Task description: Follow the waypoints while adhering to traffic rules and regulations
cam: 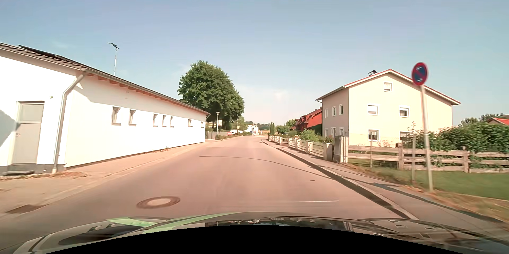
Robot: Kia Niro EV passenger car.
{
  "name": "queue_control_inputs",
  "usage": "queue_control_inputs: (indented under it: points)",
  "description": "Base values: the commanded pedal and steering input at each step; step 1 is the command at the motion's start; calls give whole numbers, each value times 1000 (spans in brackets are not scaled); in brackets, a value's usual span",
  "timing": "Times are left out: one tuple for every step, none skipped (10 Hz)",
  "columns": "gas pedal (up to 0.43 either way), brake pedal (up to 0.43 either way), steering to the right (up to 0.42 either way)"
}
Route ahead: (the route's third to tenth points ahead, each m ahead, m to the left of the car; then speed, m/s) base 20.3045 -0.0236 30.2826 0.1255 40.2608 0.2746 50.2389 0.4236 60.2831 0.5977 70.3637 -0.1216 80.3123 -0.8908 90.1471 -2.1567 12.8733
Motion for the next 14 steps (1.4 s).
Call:
queue_control_inputs:
  points:
    - [98,0,-15]
    - [98,0,-15]
    - [87,0,-15]
    - [87,0,-15]
    - [87,0,-14]
    - [87,0,-11]
    - [87,0,-10]
    - [87,0,-10]
    - [87,0,-9]
    - [87,0,-9]
    - [87,0,-9]
    - [87,0,-8]
    - [87,0,-8]
    - [98,0,-8]
